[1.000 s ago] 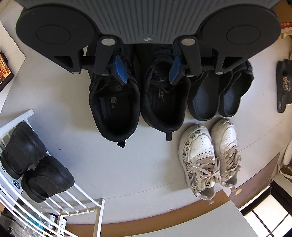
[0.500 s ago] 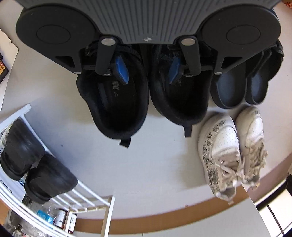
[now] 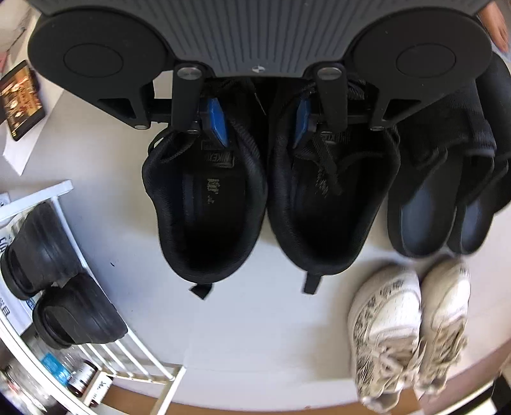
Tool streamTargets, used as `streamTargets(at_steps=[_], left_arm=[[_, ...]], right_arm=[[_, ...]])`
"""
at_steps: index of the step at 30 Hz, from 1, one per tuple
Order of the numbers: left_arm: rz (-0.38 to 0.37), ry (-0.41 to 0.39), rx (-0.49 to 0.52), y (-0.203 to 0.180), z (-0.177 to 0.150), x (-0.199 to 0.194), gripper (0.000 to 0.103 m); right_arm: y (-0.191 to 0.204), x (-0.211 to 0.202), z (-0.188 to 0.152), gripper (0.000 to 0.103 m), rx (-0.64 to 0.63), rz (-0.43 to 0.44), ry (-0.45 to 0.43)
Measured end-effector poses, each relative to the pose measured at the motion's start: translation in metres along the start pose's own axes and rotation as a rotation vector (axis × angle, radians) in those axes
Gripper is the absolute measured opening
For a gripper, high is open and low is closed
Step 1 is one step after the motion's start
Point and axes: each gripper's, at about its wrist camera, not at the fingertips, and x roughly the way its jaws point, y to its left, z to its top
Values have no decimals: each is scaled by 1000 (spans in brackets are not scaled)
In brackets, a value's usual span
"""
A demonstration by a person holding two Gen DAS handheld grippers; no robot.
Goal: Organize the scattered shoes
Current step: 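Lower the right gripper onto both black sneakers and grasp their heels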
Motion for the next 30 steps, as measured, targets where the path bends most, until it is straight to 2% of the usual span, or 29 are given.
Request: streamTargets(at_steps=[8,10,12,14,20,26,28,30], left_arm=[[2,-3,0,-1,-1,0,95],[4,-2,1,0,-1,0,95],[0,-4,-4,0,1,-1,95],[-7,-9,0,-1,1,-4,95],[-34,-32,12,-6,0,-14,95],[-36,-41,-6,2,-1,-19,95],[-36,-43,-8,4,-1,-20,95],[-42,-42,-9,5,-1,-21,95]], right_arm=[[-4,16,-12,50,-3,15,28],[-2,18,-15,44,-34,8,19],[2,19,-17,29,-71,1,9],[7,16,-18,23,-109,-2,1],[13,11,-21,19,-241,13,-38],[13,7,-22,20,-328,-16,-98],[14,9,-18,28,-326,-25,-81],[16,10,-13,41,-319,-28,-50]])
